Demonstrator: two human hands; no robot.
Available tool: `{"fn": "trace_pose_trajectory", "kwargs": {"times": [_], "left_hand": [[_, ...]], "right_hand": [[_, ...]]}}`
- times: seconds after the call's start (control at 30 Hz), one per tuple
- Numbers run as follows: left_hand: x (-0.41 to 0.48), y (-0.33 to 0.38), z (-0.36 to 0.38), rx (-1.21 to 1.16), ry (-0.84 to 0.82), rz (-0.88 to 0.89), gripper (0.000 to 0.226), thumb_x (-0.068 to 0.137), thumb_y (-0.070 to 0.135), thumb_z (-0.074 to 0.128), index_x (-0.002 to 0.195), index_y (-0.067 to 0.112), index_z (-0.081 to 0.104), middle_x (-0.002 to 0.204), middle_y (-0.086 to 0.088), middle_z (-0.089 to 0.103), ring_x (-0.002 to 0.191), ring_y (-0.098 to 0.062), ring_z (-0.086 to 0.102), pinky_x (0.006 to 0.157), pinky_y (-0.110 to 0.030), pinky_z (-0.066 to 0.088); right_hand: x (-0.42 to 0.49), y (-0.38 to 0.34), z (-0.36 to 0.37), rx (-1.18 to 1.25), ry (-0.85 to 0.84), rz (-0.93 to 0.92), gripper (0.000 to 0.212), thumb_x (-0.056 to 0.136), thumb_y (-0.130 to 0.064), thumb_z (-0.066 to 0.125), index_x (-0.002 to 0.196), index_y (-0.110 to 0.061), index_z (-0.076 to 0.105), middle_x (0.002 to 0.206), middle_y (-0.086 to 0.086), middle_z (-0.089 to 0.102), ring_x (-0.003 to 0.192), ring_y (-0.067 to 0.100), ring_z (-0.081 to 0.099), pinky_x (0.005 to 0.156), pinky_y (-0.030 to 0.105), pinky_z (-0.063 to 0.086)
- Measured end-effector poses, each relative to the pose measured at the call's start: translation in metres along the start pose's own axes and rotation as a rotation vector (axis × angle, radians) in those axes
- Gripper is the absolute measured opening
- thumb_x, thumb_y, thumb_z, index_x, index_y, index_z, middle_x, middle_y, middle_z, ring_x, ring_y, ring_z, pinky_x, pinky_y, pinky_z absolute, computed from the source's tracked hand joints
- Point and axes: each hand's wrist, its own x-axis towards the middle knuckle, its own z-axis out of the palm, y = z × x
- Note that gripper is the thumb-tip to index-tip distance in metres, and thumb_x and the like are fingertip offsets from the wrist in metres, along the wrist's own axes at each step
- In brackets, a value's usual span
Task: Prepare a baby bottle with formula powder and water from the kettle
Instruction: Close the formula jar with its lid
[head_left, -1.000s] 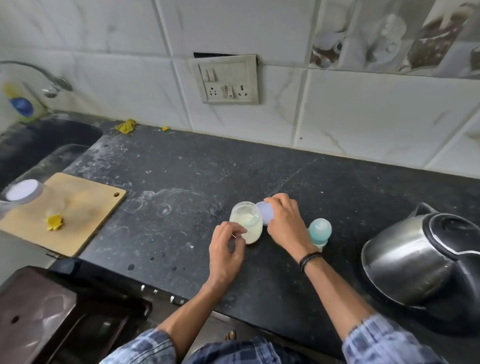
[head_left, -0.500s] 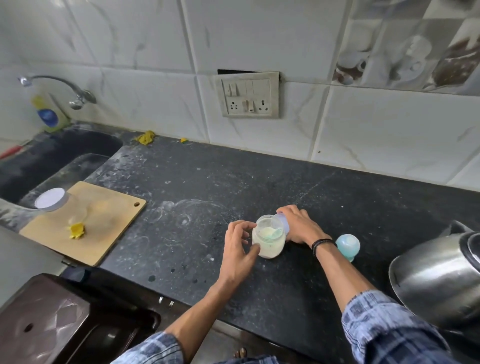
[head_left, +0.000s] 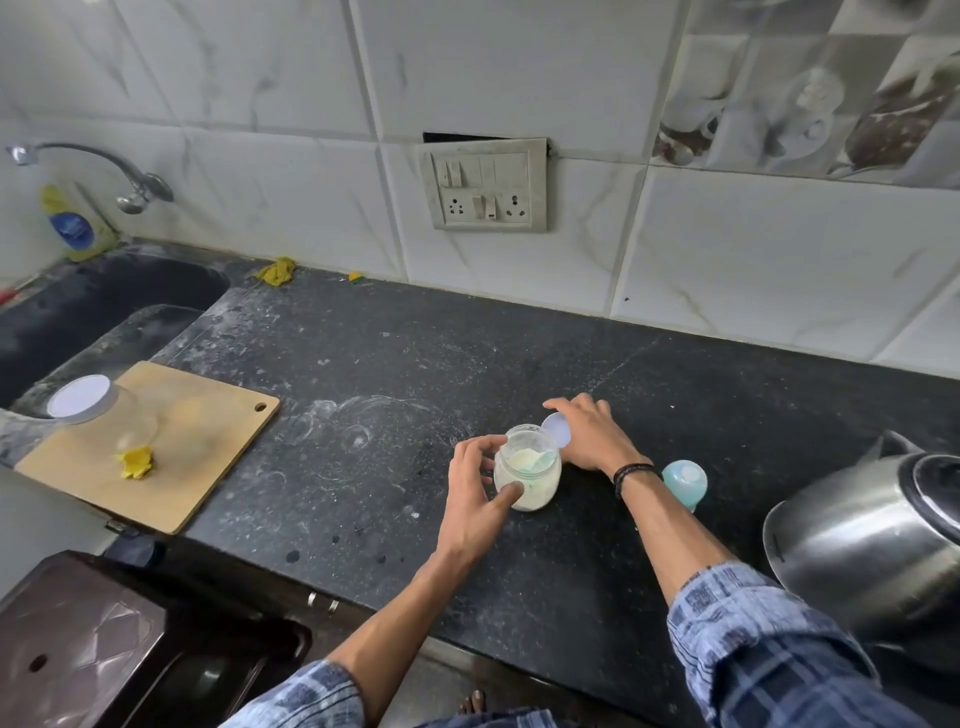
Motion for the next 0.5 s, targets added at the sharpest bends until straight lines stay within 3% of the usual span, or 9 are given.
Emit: {"fn": "trace_pose_trajectory", "kwargs": {"times": [0.13, 0.23, 0.33, 0.43, 0.5], "left_hand": [[-0.001, -0.003, 0.004, -0.031, 0.025, -0.017, 0.053, 0.074, 0.021, 0.069, 0.121, 0.041, 0.055, 0.119, 0.020, 0.049, 0.106, -0.009, 0.053, 0.085, -0.015, 0.045], [-0.001, -0.005, 0.007, -0.037, 0.043, -0.020, 0.055, 0.073, 0.021, 0.070, 0.122, 0.040, 0.053, 0.116, 0.028, 0.048, 0.104, -0.008, 0.054, 0.086, -0.020, 0.047], [0.001, -0.006, 0.009, -0.033, 0.037, -0.015, 0.060, 0.072, 0.023, 0.071, 0.125, 0.039, 0.051, 0.119, 0.028, 0.048, 0.106, -0.007, 0.053, 0.086, -0.017, 0.046], [0.004, -0.006, 0.008, -0.012, 0.023, -0.023, 0.069, 0.069, 0.025, 0.074, 0.131, 0.041, 0.047, 0.124, 0.019, 0.048, 0.111, -0.005, 0.049, 0.087, -0.012, 0.043], [0.006, -0.007, 0.008, 0.006, 0.002, -0.039, 0.077, 0.068, 0.026, 0.075, 0.138, 0.038, 0.044, 0.127, 0.016, 0.047, 0.115, -0.006, 0.047, 0.089, -0.009, 0.040]], "right_hand": [[-0.003, -0.006, -0.004, 0.343, 0.167, 0.180, 0.080, 0.088, -0.036, 0.076, 0.158, -0.033, 0.037, 0.152, 0.013, 0.034, 0.141, 0.038, 0.032, 0.111, 0.046, 0.037], [-0.011, -0.015, -0.010, 0.695, 0.287, 0.255, 0.072, 0.085, -0.039, 0.074, 0.151, -0.039, 0.045, 0.145, 0.006, 0.035, 0.138, 0.032, 0.037, 0.105, 0.047, 0.044], [-0.026, -0.027, -0.016, 0.878, 0.417, 0.200, 0.060, 0.075, -0.043, 0.075, 0.129, -0.045, 0.050, 0.131, -0.005, 0.034, 0.128, 0.026, 0.047, 0.098, 0.043, 0.053], [-0.043, -0.042, -0.019, 0.964, 0.510, 0.039, 0.066, 0.063, -0.048, 0.078, 0.120, -0.042, 0.045, 0.124, -0.012, 0.040, 0.114, 0.014, 0.057, 0.081, 0.021, 0.051], [-0.053, -0.048, -0.013, 0.931, 0.510, -0.080, 0.067, 0.063, -0.049, 0.080, 0.119, -0.039, 0.044, 0.124, -0.017, 0.040, 0.114, 0.009, 0.056, 0.080, 0.017, 0.052]]}}
